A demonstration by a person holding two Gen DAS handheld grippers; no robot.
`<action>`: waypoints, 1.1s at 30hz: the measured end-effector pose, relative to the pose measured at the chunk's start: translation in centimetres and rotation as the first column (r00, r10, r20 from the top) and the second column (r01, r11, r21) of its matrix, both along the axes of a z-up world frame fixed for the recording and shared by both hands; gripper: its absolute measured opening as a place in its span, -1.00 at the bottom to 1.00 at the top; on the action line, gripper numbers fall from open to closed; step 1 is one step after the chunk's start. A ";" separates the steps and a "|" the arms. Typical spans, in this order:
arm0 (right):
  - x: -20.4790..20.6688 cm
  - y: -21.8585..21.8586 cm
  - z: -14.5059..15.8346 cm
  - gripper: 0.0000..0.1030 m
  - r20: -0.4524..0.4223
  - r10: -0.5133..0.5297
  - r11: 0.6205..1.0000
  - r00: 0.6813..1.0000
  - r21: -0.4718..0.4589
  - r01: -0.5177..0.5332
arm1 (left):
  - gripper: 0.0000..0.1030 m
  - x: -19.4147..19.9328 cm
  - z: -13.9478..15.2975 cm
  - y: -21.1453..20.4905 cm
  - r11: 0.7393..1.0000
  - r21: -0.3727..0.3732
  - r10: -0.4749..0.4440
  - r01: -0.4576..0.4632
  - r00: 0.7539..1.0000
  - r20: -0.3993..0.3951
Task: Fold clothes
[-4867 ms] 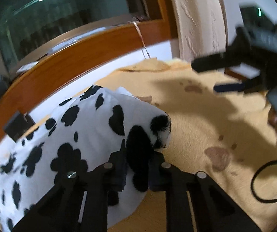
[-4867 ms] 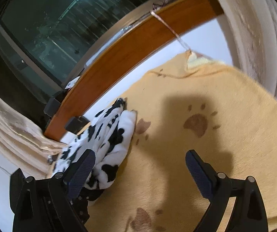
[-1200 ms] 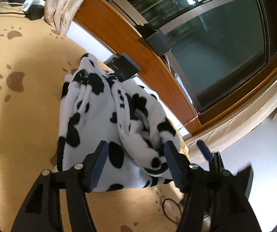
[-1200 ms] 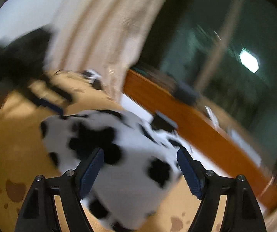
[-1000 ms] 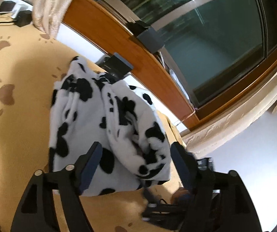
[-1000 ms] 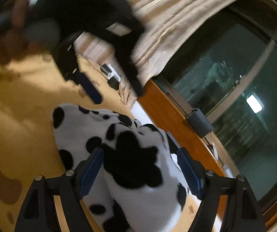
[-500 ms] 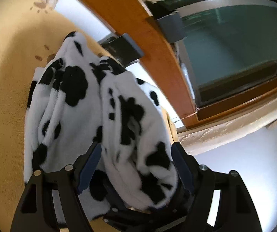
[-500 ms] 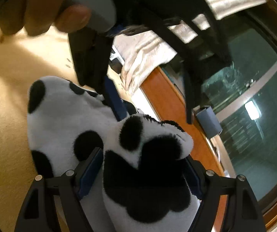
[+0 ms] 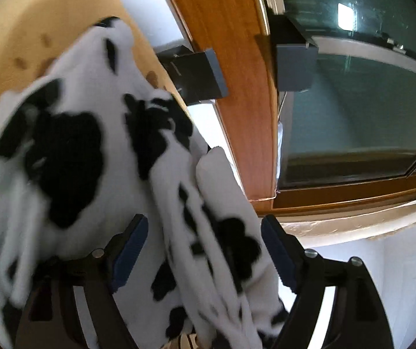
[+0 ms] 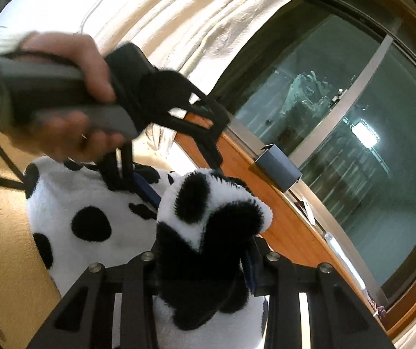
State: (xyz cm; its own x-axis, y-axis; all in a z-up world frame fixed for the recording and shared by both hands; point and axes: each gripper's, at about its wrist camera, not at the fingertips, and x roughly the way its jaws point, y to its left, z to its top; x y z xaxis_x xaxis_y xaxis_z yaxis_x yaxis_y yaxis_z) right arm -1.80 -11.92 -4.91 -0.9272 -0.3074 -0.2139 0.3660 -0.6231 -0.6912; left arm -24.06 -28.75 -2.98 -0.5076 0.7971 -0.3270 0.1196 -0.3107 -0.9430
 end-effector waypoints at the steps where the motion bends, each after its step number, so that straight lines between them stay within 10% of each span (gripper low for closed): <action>1: 0.0 0.0 -0.1 -0.27 -0.002 0.002 1.000 1.000 0.001 -0.002 | 0.68 -0.6 0.3 0.5 1.000 -0.007 -0.019 0.019 1.000 -0.003; 11: 0.4 -0.2 -0.7 -0.27 -0.005 0.020 1.000 1.000 -0.010 -0.021 | 0.76 -5.4 1.4 3.7 0.968 -0.206 -0.137 0.144 0.989 0.048; 13: 0.4 -0.1 -0.8 -0.27 -0.007 0.020 1.000 1.000 -0.014 -0.020 | 0.17 -5.3 1.6 4.0 0.958 -0.238 -0.157 0.163 0.987 0.043; 16: 0.4 -0.1 -0.9 -0.27 -0.003 0.019 1.000 1.000 -0.020 -0.019 | -0.20 -5.4 1.4 3.5 0.963 -0.222 -0.145 0.152 0.988 0.045; 28: 1.6 -3.3 2.6 -0.27 -0.022 0.112 0.988 0.993 -0.105 -0.113 | -0.27 -3.7 8.6 -2.8 0.949 -0.301 -0.118 0.092 0.990 -0.071; 33: 1.8 -6.7 2.2 -0.27 0.042 0.203 0.973 0.978 -0.120 -0.197 | -0.27 -2.5 7.3 -6.6 0.942 -0.325 -0.098 0.080 0.995 -0.037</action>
State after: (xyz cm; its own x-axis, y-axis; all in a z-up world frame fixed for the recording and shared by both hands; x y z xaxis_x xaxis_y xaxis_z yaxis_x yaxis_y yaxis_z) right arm -0.05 -18.59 -2.73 -0.8328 -0.5106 -0.2138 0.5255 -0.6077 -0.5955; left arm -26.57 -35.33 4.31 -0.4627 0.6958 -0.5493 0.0309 -0.6067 -0.7944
